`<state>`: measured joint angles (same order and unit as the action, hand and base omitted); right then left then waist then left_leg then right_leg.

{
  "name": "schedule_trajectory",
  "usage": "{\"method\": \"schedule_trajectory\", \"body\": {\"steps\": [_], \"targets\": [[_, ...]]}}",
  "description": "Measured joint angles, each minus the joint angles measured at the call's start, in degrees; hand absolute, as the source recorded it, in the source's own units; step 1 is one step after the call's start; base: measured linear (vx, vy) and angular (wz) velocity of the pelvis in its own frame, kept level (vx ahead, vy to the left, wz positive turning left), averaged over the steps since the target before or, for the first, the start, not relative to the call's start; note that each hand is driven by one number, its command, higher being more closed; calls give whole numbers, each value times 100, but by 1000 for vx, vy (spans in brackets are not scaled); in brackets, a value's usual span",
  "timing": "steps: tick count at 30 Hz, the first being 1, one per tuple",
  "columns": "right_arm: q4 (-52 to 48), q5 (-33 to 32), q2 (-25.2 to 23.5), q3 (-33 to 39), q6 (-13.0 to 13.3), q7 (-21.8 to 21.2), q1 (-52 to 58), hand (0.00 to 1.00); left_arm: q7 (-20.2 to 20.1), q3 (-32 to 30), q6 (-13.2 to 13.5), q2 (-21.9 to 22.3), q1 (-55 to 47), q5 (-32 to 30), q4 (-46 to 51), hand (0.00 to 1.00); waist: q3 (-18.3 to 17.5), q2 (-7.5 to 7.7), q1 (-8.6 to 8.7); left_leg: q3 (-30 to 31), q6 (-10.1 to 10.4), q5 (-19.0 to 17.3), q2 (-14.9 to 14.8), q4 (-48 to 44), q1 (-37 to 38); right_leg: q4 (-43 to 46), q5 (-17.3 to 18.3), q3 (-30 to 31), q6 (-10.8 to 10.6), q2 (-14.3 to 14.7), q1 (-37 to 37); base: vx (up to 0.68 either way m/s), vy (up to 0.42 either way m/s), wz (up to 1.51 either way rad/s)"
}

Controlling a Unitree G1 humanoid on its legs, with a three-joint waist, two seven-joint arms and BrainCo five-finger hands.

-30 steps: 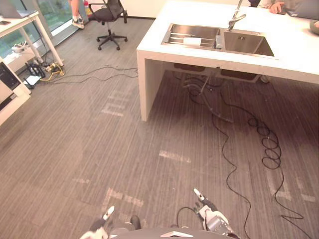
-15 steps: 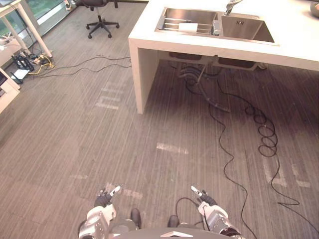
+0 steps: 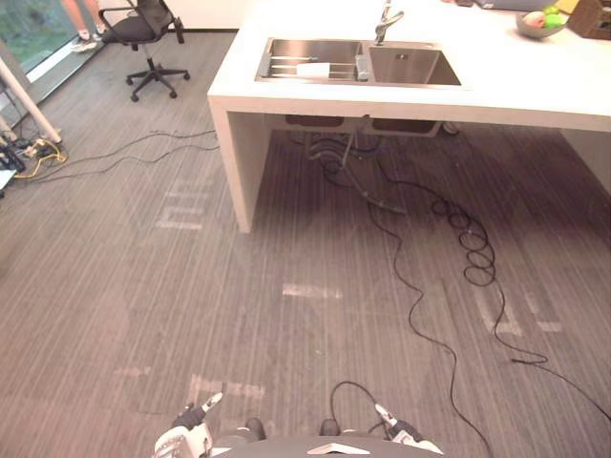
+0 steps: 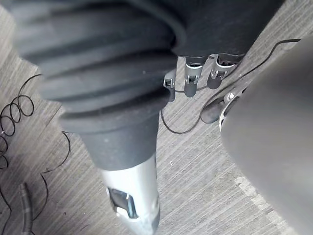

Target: Walk over to the sink, pick up the cup, carry it to the dishwasher, place the cup inside the dishwasher, then close the dishwasher door

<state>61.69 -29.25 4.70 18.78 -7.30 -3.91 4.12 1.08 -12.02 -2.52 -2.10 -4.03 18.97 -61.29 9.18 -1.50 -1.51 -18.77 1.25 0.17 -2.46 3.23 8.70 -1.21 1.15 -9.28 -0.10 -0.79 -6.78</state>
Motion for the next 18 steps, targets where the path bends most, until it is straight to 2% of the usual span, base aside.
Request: {"method": "schedule_trajectory", "body": {"steps": [3, 9, 12, 14, 15, 16, 17, 18], "targets": [[-8, -37, -6, -3, 123, -99, 82, 0, -14, -154, -66, 57, -11, 359, -19, 0, -3, -4, -14, -17, -1, 1, -14, 0, 3, -6, 3, 6, -3, 8, 8, -10, -6, -2], [-49, -186, -39, -56, 341, -101, 207, 0, -262, -366, -132, 108, -54, 541, -25, 0, -98, 7, -63, -35, -10, -6, -20, 4, -58, 156, 79, -7, -42, -1, 115, 13, -2, 0], [-133, -185, -54, -94, 343, -89, 228, 0, -283, -370, -121, 96, -87, 885, -16, 0, -123, 69, -92, -38, -51, -80, 8, -50, -65, 799, 409, -7, -106, -104, 384, 53, 10, 2], [-245, -188, -75, -231, 333, -75, 241, 0, -279, -315, 1, 30, -10, 1207, -17, 0, -114, 192, -84, -1, -143, -367, 114, -338, -214, 1899, 936, -12, -390, -365, 833, -5, 15, 6], [-252, -191, -73, -231, 326, -71, 214, 0, -273, -313, 41, 24, 8, 1276, -31, 0, -115, 205, -99, -3, -171, -440, 120, -457, -269, 2297, 993, -56, -356, -438, 1035, -36, 19, -4], [-314, -193, -75, -226, 320, -69, 208, 0, -268, -307, 119, 26, 36, 1389, -50, 0, -101, 212, -109, -14, -198, -583, 92, -705, -370, 3223, 938, -94, -254, -566, 1517, -24, 19, -4], [-469, -196, -95, -223, 304, -71, 227, 0, -253, -313, 273, 15, 66, 1495, -48, 0, -39, 258, -87, 13, -229, -743, 72, -965, -375, 4194, 698, -93, -15, -714, 1969, 0, 0, 0], [-486, -198, -108, -199, 303, -73, 229, 0, -237, -317, 358, 15, 64, 1584, -33, 0, -12, 281, -77, 35, -256, -830, 51, -1090, -342, 4597, 555, -87, 13, -775, 2156, 90, -8, 11]]}}
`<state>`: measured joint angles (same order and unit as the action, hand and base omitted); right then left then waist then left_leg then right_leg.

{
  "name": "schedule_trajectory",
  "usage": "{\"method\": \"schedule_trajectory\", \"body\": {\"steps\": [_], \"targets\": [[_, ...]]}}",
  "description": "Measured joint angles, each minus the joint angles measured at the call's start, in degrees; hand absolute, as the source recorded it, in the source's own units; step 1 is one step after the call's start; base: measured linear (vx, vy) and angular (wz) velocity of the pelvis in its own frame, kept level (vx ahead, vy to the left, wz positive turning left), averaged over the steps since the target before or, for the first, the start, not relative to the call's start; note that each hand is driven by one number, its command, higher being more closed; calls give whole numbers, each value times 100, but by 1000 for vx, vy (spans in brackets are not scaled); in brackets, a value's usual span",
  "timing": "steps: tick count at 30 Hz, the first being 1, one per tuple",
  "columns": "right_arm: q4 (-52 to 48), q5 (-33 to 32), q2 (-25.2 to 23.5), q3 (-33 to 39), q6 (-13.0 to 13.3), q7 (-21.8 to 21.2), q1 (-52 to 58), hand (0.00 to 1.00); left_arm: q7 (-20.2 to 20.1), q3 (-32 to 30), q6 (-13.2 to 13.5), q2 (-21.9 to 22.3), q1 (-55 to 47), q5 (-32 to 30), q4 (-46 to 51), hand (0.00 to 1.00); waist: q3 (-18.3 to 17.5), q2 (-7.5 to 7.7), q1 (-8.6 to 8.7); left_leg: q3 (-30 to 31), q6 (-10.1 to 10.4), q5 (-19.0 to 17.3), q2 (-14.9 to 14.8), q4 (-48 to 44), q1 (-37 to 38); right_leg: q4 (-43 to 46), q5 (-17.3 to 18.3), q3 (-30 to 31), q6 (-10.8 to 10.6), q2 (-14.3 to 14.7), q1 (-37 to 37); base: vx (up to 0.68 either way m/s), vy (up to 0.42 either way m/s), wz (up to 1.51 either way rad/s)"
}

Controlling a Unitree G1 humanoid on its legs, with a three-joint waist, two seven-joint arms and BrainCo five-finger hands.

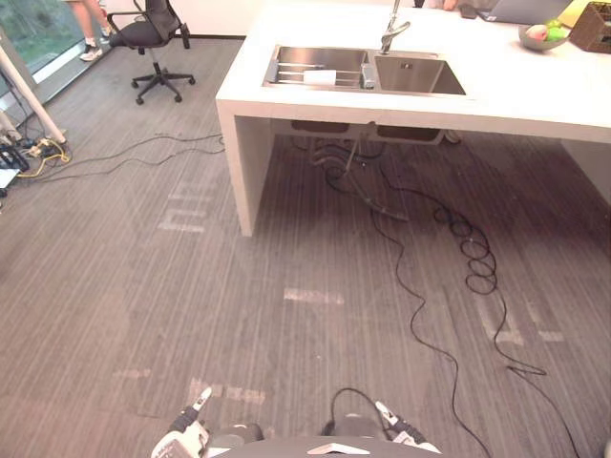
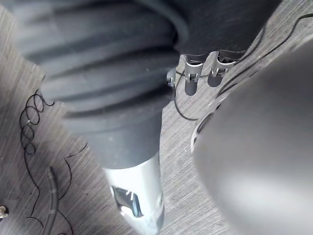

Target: Walk over to the sink, pick up the cup, carry it to the dishwasher, place the cup inside the dishwasher, then close the dishwasher door

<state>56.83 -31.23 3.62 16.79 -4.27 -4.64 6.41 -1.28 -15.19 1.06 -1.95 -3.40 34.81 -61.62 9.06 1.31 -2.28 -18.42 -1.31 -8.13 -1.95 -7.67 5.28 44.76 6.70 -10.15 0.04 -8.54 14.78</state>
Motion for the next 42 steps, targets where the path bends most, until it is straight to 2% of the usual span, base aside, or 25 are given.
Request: {"method": "schedule_trajectory", "body": {"steps": [1, 3, 5, 9, 10, 12, 13, 17, 19, 21, 22, 23, 25, 26, 28, 30, 32, 33, 34, 35, 36, 39, 40, 41, 42], "targets": [[-21, -12, -8, 53, -6, -4, 0, 0, 78, 2, 177, 5, 5, 263, 34, 0, 64, -20, 21, 49, -1, -172, -81, -251, 42, 641, -22, -1, -69, -61, 275, 155, -46, 12], [-93, -51, -75, 85, -67, -4, 14, 0, 143, 37, 369, 23, 84, 614, 89, 0, 82, 9, 96, 134, 109, -358, -271, -441, 162, 744, 175, -147, -230, -71, 443, 156, -76, 18], [-191, -137, -109, 170, -72, -4, 77, 0, 130, 308, 531, 83, 234, 671, 372, 0, 110, 50, 123, 226, 224, -441, -385, -442, 278, 70, 181, -358, -295, -134, 554, 152, -114, 21], [-174, -331, -211, 280, -45, -14, 213, 0, 111, 623, 779, 374, 775, 661, 1053, 0, 205, 107, 274, 450, 692, -783, -565, -541, 556, -2751, -286, -136, -351, -35, 179, 347, -269, 26], [-163, -330, -206, 340, -43, -16, 233, 0, 109, 658, 786, 383, 837, 663, 1096, 0, 268, 80, 280, 495, 754, -859, -614, -576, 657, -2714, -645, -150, -345, -3, 80, 411, -335, 40], [-186, -330, -185, 510, 20, -16, 342, 0, 100, 805, 754, 564, 923, 668, 1244, 0, 356, -84, 374, 599, 760, -981, -790, -581, 814, -2078, -588, -170, -262, 105, 181, 346, -281, 33], [-177, -328, -177, 600, 24, -11, 341, 0, 78, 926, 656, 558, 940, 665, 1315, 0, 378, -188, 421, 663, 785, -1017, -868, -597, 884, -1664, -317, -210, -21, 129, 281, 415, -312, 22], [-179, -388, -180, 651, 20, -9, 356, 0, 69, 1043, 513, 614, 800, 607, 1440, 0, 342, -298, 429, 937, 856, -992, -987, -1462, 808, -672, 696, -341, 237, 69, 281, 346, -221, 13], [-174, -387, -193, 701, 46, -14, 343, 0, 46, 1152, 500, 628, 532, 605, 1648, 0, 223, -351, 490, 1196, 992, -889, -1065, -2060, 538, -477, 997, -485, 227, 39, 234, 326, -181, 32], [-119, -383, -214, 878, 163, -28, 339, 0, -38, 1156, 597, 618, 313, 575, 1820, 0, 162, -438, 543, 1483, 1187, -315, -1232, -3320, -195, -630, 1127, -663, 151, 53, -15, 293, -127, 48], [-126, -362, -183, 884, 282, -32, 312, 0, -37, 1136, 659, 622, 202, 542, 1916, 0, 139, -543, 507, 1537, 1168, 616, -1426, -4212, -725, -948, 1168, -763, 203, 166, -343, 338, -91, 32], [-136, -348, -126, 831, 413, -34, 329, 0, -34, 1153, 784, 579, -11, 536, 2260, 0, 187, -540, 429, 1572, 1042, 1028, -1545, -5159, -1274, -1316, 1165, -789, 382, 276, -773, 363, -80, 23], [-194, -400, -50, 782, 517, -33, 234, 0, -19, 1323, 924, 561, -152, 532, 2844, 0, 262, -586, 289, 1519, 824, 578, -1353, -6072, -1959, -1645, 1189, -799, 512, 286, -1228, 376, -14, -1], [-225, -503, 12, 612, 555, -33, 22, 0, 26, 1545, 1045, 497, -249, 534, 3520, 0, 287, -574, 116, 1319, 649, 213, -1039, -5953, -2441, -2011, 1166, -791, 525, 239, -1618, 432, 54, -25], [-500, -512, 84, 114, 541, -42, -259, 0, 149, 1778, 1173, 349, -310, 527, 4653, 0, 333, -478, -72, 938, 471, 30, -702, -4685, -2736, -2337, 1056, -659, 313, 124, -1959, 342, 86, -45], [-766, -528, 142, -208, 508, -40, -544, 0, 463, 1784, 1189, 347, -290, 451, 5866, 0, 391, -372, -211, 665, 580, 145, -468, -2773, -2717, -2501, 1069, -441, 97, -43, -2173, 416, 139, -68], [-1022, -562, 173, -254, 475, -18, -606, 0, 738, 1734, 1209, 271, -131, 332, 6565, 0, 415, -349, -272, 342, 629, 672, -316, -1561, -2562, -2569, 1208, -310, -191, -165, -2516, 612, 243, -56], [-1095, -624, 227, -252, 320, 14, -494, 0, 859, 1643, 1267, 160, -19, 265, 6825, 0, 378, -429, -292, 183, 553, 1419, -284, -1112, -2317, -2518, 1419, -227, -472, -185, -2851, 526, 257, -42], [-1095, -676, 276, -247, 246, 28, -433, 0, 867, 1577, 1282, 144, -23, 255, 6941, 0, 315, -526, -328, 200, 495, 1618, -340, -1119, -2241, -2492, 1545, -166, -523, -130, -2946, 617, 428, -43], [-1007, -683, 221, -177, 114, 94, -387, 0, 880, 1429, 1366, 9, 119, 234, 7080, 0, 239, -462, -359, 266, -235, 995, -242, -1483, -2279, -2453, 1859, -64, -630, -175, -3131, 502, 368, -3], [-920, -676, 75, -45, -16, 165, -380, 0, 939, 1312, 1373, -137, 387, 225, 7152, 0, 206, -186, -377, 231, -151, 593, -100, -1848, -2518, -2406, 1850, 21, -581, -355, -3065, 571, 417, 9], [-523, -643, -160, 407, -221, 213, -383, 0, 1106, 1139, 1372, -126, 541, 199, 7578, 0, 223, -22, -525, 152, -401, 64, 33, -2235, -2594, -1977, 1466, 335, -587, -487, -2893, 458, 304, 9], [-268, -553, -245, 770, -223, 213, -351, 0, 1111, 1129, 1364, -136, 563, 174, 7709, 0, 216, 0, -488, 180, -509, -62, 240, -2160, -2409, -1271, 1151, 469, -768, -611, -2718, 472, 285, 38], [32, -427, -265, 1077, -191, 207, -368, 0, 1108, 1142, 1266, -136, 564, 59, 7834, 0, 198, 34, -449, 221, -579, -106, 525, -1901, -2104, -170, 694, 684, -1295, -732, -2397, 465, 262, 44], [78, -400, -265, 1213, -115, 205, -378, 0, 1109, 1152, 1230, -134, 548, -16, 7929, 0, 193, 41, -429, 221, -598, -118, 641, -1761, -1945, 372, 442, 786, -1582, -770, -2200, 412, 215, 26]]}}
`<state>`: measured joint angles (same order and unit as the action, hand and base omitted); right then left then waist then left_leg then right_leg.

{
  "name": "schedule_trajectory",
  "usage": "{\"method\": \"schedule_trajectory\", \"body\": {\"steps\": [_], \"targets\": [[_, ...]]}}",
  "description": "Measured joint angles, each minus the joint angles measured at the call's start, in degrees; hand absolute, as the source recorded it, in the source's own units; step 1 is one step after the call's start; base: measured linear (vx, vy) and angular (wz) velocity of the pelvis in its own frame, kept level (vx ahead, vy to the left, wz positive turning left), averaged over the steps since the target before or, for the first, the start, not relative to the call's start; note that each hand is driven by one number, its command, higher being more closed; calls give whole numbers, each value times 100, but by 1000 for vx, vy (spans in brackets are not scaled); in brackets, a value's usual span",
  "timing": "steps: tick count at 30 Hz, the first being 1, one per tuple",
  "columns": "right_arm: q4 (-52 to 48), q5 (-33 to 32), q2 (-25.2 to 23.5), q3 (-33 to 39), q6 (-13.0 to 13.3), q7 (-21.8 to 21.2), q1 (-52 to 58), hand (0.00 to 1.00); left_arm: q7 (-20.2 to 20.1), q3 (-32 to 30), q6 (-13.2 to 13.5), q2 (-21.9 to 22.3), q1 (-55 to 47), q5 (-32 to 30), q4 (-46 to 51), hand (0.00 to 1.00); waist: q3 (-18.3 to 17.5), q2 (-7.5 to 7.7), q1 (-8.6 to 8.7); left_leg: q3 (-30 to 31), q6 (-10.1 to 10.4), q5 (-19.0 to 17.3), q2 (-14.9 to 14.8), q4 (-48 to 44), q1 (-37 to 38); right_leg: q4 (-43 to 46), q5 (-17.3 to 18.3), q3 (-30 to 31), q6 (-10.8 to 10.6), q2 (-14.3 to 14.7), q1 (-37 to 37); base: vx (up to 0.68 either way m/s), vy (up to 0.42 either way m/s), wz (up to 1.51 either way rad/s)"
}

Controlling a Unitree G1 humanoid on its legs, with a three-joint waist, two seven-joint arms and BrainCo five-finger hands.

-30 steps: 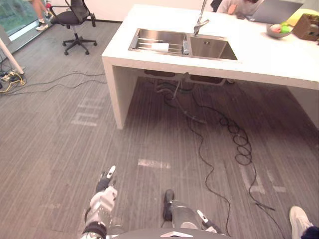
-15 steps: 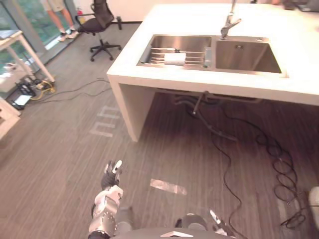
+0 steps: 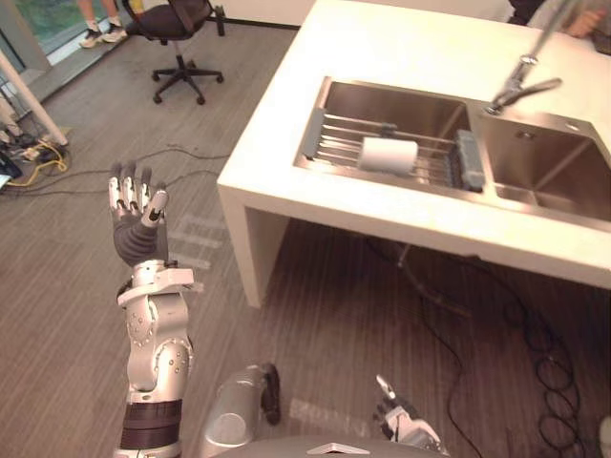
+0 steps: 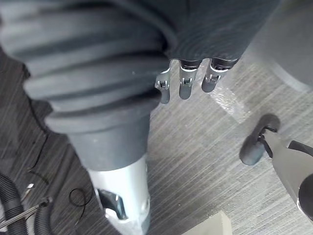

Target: Walk over to the sink, pick up the cup, carry it to the dishwasher, place the cup inside the dishwasher, then close the dishwasher door

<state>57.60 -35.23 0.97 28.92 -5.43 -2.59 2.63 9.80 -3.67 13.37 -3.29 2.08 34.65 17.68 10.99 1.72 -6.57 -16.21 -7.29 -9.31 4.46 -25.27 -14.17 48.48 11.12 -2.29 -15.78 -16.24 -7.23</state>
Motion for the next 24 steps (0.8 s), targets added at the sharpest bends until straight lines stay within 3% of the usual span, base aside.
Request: {"method": "schedule_trajectory", "body": {"steps": [1, 2, 3, 4, 5, 7, 8, 10, 12, 15, 17, 20, 22, 24], "targets": [[4, 97, 24, 97, 87, 7, -27, 0, 4, 37, -53, -10, -66, -51, 302, 0, -16, -14, 29, -25, -42, -28, 160, 247, 343, 1068, -257, 11, -61, -87, 484, 342, 185, -10], [-50, 182, 64, 44, 162, 4, -37, 0, 22, 125, -108, -10, -117, -166, 663, 0, -49, -46, 49, -69, -42, -87, 221, 381, 625, 1809, -258, -127, 126, -179, 962, 317, 179, -21], [-52, 192, 77, 46, 202, 11, -58, 0, 26, 204, -114, -13, -105, -205, 767, 0, -78, -91, 61, -73, -35, -140, 213, 424, 749, 1999, -207, -236, 269, -209, 1170, 296, 161, -28], [-59, 191, 182, 48, 257, 17, -64, 0, 21, 325, -127, -15, -81, -240, 851, 0, -167, -164, 113, -73, -3, -216, 180, 538, 997, 2085, -36, -483, 607, -288, 1568, 296, 129, -17], [-64, 188, 208, 41, 262, 40, -61, 0, 13, 428, -126, -15, -65, -240, 843, 0, -244, -225, 177, -89, 21, -260, 108, 663, 1235, 1764, 145, -775, 840, -342, 1901, 299, 108, -11], [-103, 183, 231, 38, 280, 62, -2, 0, -4, 448, -110, -23, 15, -241, 747, 0, -312, -268, 230, -104, 22, -286, -24, 816, 1444, 730, 289, -1200, 1081, -337, 2110, 268, 37, -7], [-66, 178, 230, -14, 256, 55, 69, 0, -4, 439, -80, -56, 137, -241, 630, 0, -381, -282, 243, -104, 34, -310, -111, 873, 1524, -529, 240, -1414, 1178, -286, 2138, 254, -24, 4], [-13, 190, 180, -154, 257, 23, 130, 0, 1, 435, -30, -202, 255, -240, 488, 0, -487, -146, 301, -23, 135, -397, -202, 871, 1607, -1841, -244, -1256, 1348, -221, 2118, 290, -121, 27], [90, 217, 178, -273, 286, 5, 156, 0, 5, 437, 57, -277, 262, -233, 264, 0, -545, -116, 350, 189, 302, -489, -352, 847, 1758, -2156, -740, -1088, 1315, -224, 1954, 343, -266, 42], [371, 431, 151, -344, 288, -33, 140, 0, -6, 428, 210, -296, 264, -226, 155, 0, -727, 64, 293, 508, 685, -560, -528, 821, 1809, -2462, -1010, -1253, 1099, -133, 1604, 289, -361, 40], [460, 458, 201, -286, 246, -55, 164, 0, -9, 427, 192, -217, 262, -206, 106, 0, -782, -28, 175, 539, 944, -564, -778, 808, 1789, -2809, -715, -1474, 1095, 107, 1363, 232, -417, -4], [410, 538, 234, -22, 263, -93, 172, 0, -108, 576, 44, 30, 295, -93, -81, 0, -821, -354, 220, 669, 1307, -406, -1146, 869, 1713, -2965, -482, -1690, 1237, 474, 1297, 130, -326, -6], [414, 538, 228, 187, 260, -117, 205, 0, -289, 885, -50, 121, 295, -103, -188, 0, -842, -390, 228, 787, 1465, -218, -1239, 864, 1709, -2873, -330, -1750, 1340, 551, 1283, 74, -298, 11], [412, 530, 195, 359, 264, -115, 280, 0, -443, 1083, -123, 175, 304, -115, -270, 0, -814, -347, 280, 830, 1416, -53, -1299, 677, 1579, -2851, -218, -1891, 1391, 560, 1188, 25, -256, 34]]}}
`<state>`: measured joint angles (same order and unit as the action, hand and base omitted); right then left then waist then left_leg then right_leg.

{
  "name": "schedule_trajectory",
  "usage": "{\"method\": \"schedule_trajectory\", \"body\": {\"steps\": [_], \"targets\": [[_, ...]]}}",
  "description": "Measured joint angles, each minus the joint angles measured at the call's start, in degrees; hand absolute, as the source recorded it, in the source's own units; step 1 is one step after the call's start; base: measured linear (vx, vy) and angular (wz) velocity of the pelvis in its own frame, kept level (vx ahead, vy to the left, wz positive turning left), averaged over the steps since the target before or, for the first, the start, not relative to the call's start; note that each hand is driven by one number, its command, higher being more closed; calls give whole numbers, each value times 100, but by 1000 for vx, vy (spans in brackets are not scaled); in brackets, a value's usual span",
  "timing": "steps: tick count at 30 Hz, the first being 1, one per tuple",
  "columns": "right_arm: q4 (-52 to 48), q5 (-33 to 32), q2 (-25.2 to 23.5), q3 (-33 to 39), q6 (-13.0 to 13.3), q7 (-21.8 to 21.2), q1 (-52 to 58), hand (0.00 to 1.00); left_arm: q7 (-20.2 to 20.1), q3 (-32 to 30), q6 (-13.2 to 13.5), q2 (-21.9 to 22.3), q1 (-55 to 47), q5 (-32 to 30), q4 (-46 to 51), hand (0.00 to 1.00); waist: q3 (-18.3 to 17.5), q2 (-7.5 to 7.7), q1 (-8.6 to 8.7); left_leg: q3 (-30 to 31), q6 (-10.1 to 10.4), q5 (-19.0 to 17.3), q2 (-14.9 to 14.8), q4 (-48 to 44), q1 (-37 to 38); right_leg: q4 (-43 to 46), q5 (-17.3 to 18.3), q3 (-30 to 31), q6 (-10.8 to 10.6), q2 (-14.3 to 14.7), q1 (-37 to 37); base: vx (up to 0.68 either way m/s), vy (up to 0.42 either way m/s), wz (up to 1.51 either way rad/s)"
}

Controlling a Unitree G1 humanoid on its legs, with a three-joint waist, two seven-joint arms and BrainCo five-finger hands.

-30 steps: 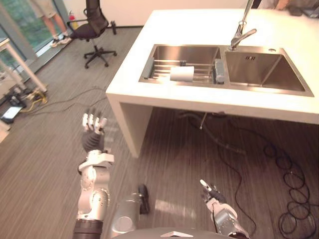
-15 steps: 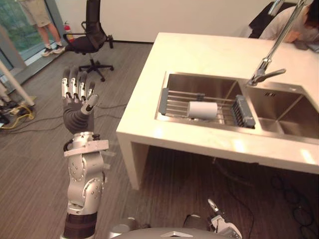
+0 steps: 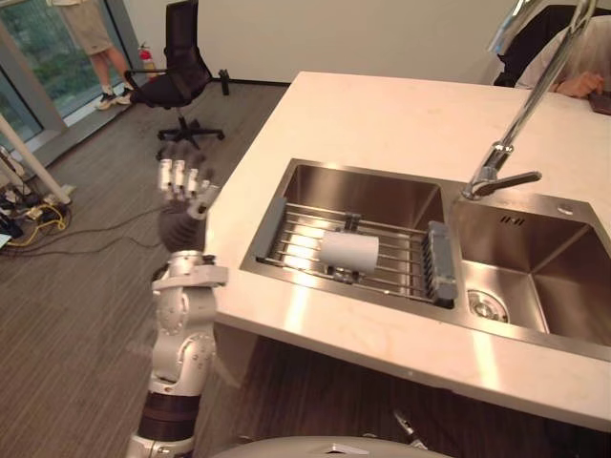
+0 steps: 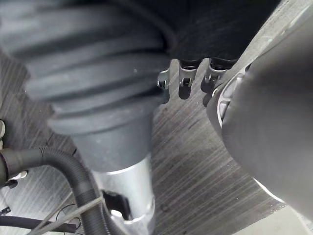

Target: Walk over to the sink, pick up the cup, carry it to the dishwasher, place the cup inside the dishwasher, then close the dishwasher door

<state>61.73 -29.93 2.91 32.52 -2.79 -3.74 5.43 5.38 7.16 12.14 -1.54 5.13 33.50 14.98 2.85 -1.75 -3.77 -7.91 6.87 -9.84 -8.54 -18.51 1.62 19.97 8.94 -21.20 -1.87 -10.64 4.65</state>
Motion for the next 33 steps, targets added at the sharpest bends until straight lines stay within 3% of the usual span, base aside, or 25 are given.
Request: {"method": "schedule_trajectory", "body": {"steps": [1, 3, 5, 10, 13, 17, 20, 22, 24, 26, 28, 30, 31, 33], "targets": [[-2, -11, -9, 122, -19, 0, 56, 0, -123, 53, -41, 0, 2, -2, -52, 0, -1, -28, 71, 2, -67, 50, -21, -253, -95, -55, 30, -145, 2, 19, -114, -32, -234, 47], [0, -12, -8, 285, -30, 1, 125, 0, -242, 46, -37, -3, 5, -9, -66, 0, 13, -79, 43, 82, -98, 85, -58, -424, -203, -136, 29, -184, 7, 70, -248, -50, -159, 27], [-11, -3, -11, 440, -43, 2, 174, 0, -255, 47, 61, -21, 14, -126, -31, 0, -2, -115, 32, 162, -167, 129, -17, -62, -37, -148, 21, -199, 7, 82, -240, -77, -37, 8], [-32, -14, -28, 463, -117, -100, 222, 0, -370, 330, 299, -74, 231, -479, 105, 0, -42, -178, 32, 2, -117, 175, 71, 902, 182, -320, -242, -174, -79, 82, 35, -90, 77, -1], [-78, -14, -197, 399, -88, -138, 234, 0, -454, 466, 390, -190, 443, -660, 249, 0, -11, -80, 57, -146, -205, 245, 206, 1085, 212, -412, -428, -72, -118, -17, 120, -97, 109, -16], [-311, -131, -204, -121, 43, 22, 341, 0, -401, 436, 393, -297, 548, -668, 640, 0, -4, -36, 103, -647, -337, 41, 251, 987, 249, -690, -751, 372, -120, 43, 212, -101, 110, -65], [-440, -188, -201, -356, 152, 261, 347, 0, -161, 377, 376, -294, 530, -685, 702, 0, 18, 30, 127, -1032, -262, -95, 182, 818, 261, -754, -871, 702, -69, 158, 367, -22, 51, -64], [-416, -193, -199, -490, 170, 405, 335, 0, -31, 173, 371, -276, 382, -689, 687, 0, 39, 89, 233, -1134, -225, -183, 125, 648, 269, -696, -882, 837, -76, 235, 455, 23, -3, -46], [-308, -215, -177, -540, 138, 519, 335, 0, 89, -269, 373, -271, 200, -683, 661, 0, 67, 124, 323, -1092, -209, -214, 110, 503, 241, -696, -906, 870, -26, 280, 521, 42, -21, -28], [20, -228, -51, -530, 37, 572, 224, 0, 275, -1066, 396, -247, 50, -677, 625, 0, 161, 162, 278, -950, -209, -214, 93, 470, 286, -707, -777, 590, 142, 156, 548, 28, -41, -47], [105, -224, 21, -486, -28, 577, 219, 0, 413, -1405, 402, -263, 30, -687, 590, 0, 217, 116, 181, -898, -172, -270, 42, 448, 337, -640, -799, 340, 132, 31, 523, 15, -49, -38], [231, -220, 28, -382, -112, 561, 219, 0, 553, -1454, 386, -362, 38, -741, 520, 0, 312, 130, 225, -800, -144, -383, 40, 310, 349, -578, -927, 309, -73, 10, 494, -17, -17, -1], [250, -159, 47, -297, -148, 538, 218, 0, 683, -1477, 355, -363, 38, -794, 494, 0, 340, 44, 232, -768, -139, -384, -21, 317, 336, -759, -1010, 249, -111, 90, 390, -28, -35, 9], [240, -115, 56, -268, -140, 499, 211, 0, 883, -1531, 338, -356, 37, -790, 425, 0, 367, 1, 270, -725, -114, -365, -67, 365, 266, -902, -1080, 153, -44, 149, 357, -29, -43, 12]]}}
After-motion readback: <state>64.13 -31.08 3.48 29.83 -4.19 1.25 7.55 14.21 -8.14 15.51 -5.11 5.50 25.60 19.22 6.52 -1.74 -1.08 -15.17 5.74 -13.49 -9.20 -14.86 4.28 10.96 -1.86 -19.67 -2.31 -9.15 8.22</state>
